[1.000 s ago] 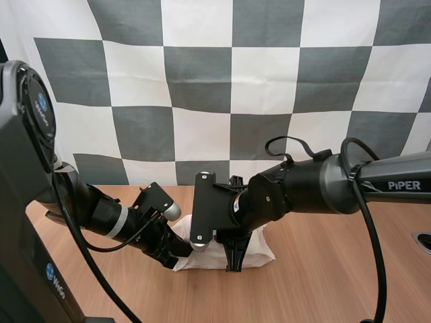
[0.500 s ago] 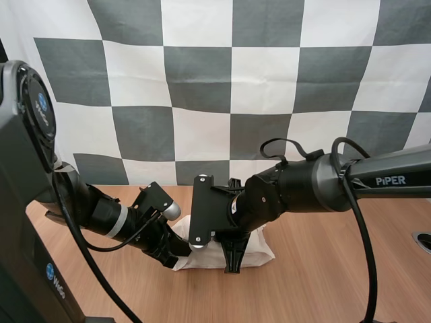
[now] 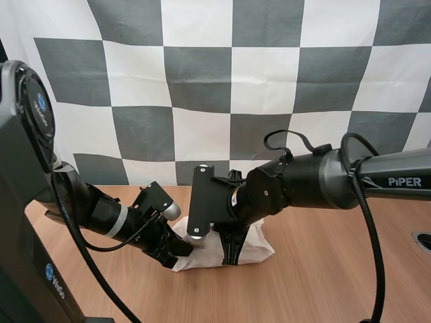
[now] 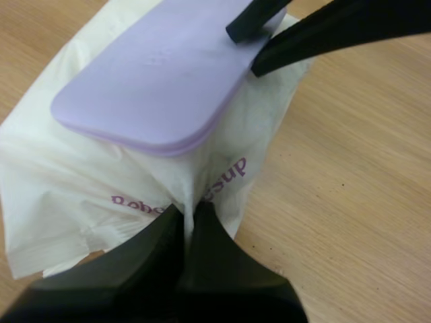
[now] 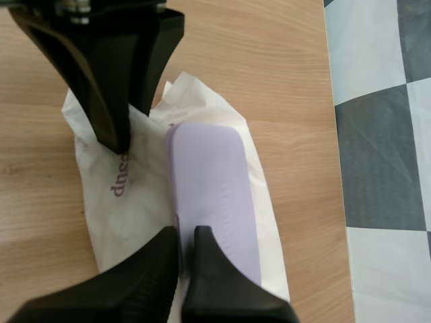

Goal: Open the wet wipes lid

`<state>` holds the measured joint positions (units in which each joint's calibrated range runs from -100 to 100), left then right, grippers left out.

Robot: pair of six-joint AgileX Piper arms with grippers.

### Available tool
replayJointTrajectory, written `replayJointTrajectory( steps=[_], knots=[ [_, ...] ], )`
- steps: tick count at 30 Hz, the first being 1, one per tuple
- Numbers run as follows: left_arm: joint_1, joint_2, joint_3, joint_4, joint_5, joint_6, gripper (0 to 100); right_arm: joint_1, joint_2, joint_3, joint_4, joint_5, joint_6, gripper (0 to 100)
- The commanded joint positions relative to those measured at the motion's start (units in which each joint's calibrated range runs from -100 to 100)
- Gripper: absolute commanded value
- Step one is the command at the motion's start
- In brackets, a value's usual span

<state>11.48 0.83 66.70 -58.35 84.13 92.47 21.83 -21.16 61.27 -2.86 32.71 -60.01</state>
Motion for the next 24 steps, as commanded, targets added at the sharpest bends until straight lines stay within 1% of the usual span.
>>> replayJointTrajectory(
  steps=[1,13,16,19,24],
  knots=[
    [0.01,0.07,0.02,0.46,-0.86,0.11,0,0.03,-0.09,-1.29,-0.03,-0.37,0.05,0],
    [0.01,0.07,0.02,0.68,-1.4,0.11,0,0.03,0.03,-1.74,-0.88,-1.61,0.05,0],
    [0.01,0.07,0.02,1.33,-1.8,0.11,0,0.03,0.03,-3.15,-0.88,-0.95,0.52,0],
    [0.01,0.07,0.02,1.33,-2.79,0.11,0,0.03,0.27,-4.67,-0.88,2.25,1.11,0],
    [0.01,0.07,0.02,1.44,-3.07,0.11,0,0.03,0.27,-4.67,-0.88,1.75,1.11,0]
  ],
)
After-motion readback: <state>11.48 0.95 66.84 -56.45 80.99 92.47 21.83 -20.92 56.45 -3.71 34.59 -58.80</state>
